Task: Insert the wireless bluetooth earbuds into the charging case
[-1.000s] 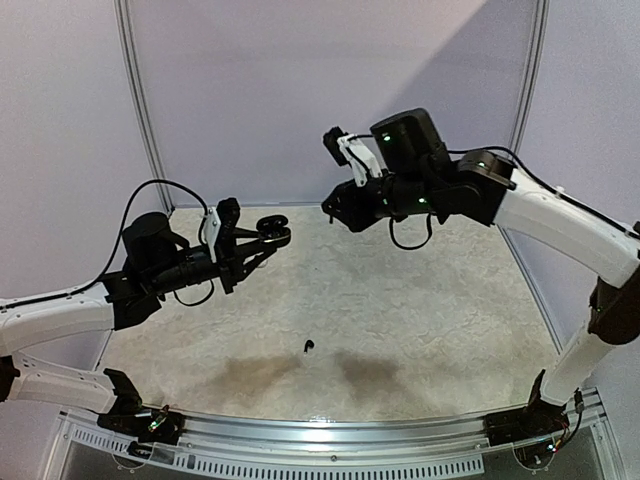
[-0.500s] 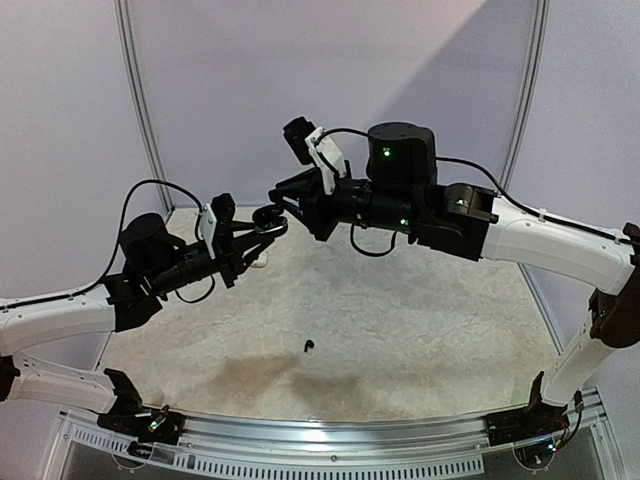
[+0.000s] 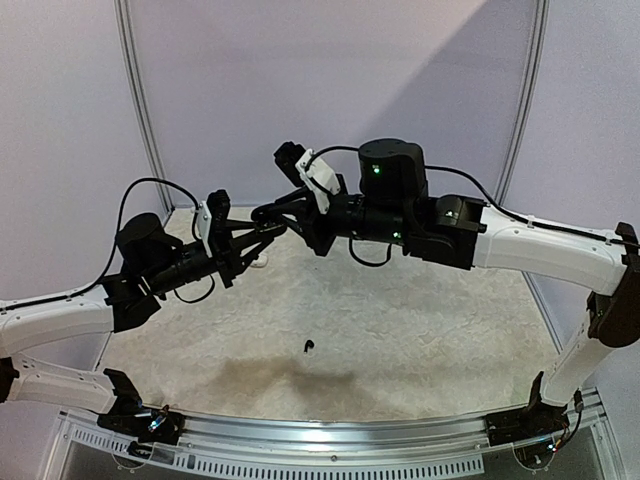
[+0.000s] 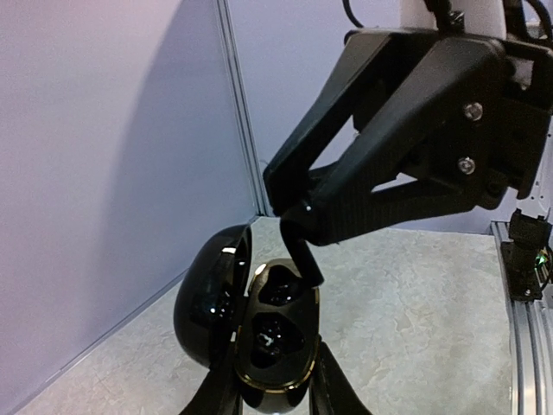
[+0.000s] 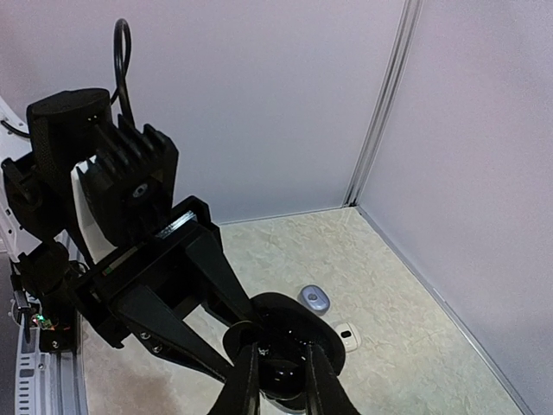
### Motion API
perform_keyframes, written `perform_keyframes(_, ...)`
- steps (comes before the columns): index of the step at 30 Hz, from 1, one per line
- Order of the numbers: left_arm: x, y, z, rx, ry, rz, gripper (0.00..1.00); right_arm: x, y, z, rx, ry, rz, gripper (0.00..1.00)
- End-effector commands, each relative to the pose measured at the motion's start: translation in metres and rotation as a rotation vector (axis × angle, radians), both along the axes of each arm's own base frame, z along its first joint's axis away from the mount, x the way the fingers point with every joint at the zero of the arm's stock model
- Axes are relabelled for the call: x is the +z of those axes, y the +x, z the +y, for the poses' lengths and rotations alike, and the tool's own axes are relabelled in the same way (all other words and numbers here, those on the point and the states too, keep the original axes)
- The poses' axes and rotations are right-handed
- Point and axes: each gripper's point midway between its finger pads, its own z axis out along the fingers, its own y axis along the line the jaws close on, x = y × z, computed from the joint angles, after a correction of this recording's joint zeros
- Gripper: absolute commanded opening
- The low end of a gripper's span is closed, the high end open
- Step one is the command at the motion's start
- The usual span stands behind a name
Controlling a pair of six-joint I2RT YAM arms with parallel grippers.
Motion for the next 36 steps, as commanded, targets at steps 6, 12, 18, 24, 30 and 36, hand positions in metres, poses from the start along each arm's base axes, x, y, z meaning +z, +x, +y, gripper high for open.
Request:
perform_keyframes(6,0.004,-0.009,-0.003,-0.053,-0.022,0.005,0.0,-0.004,0.01,-0.003,-0.058,-0.003,-0.056,0.0)
perform_keyframes(12,0.006,-0.01,-0.003,-0.057,-0.028,0.004,0.0,-0.007,0.012,-0.001,-0.058,-0.014,-0.074,0.0)
perform_keyframes(18,0.006,-0.009,-0.003,-0.056,-0.045,0.037,0.0,-0.014,0.01,-0.002,-0.043,-0.04,-0.097,0.0)
perform_keyframes(24,0.009,-0.008,-0.002,-0.056,-0.076,0.077,0.0,-0.025,0.008,-0.001,-0.027,-0.08,-0.11,0.0)
perform_keyframes(30,0.009,-0.007,-0.002,-0.054,-0.084,0.089,0.0,-0.027,0.008,-0.001,-0.017,-0.097,-0.133,0.02)
perform_keyframes(36,0.01,-0.006,-0.002,-0.048,-0.079,0.076,0.0,-0.038,0.007,-0.002,-0.011,-0.14,-0.125,0.04)
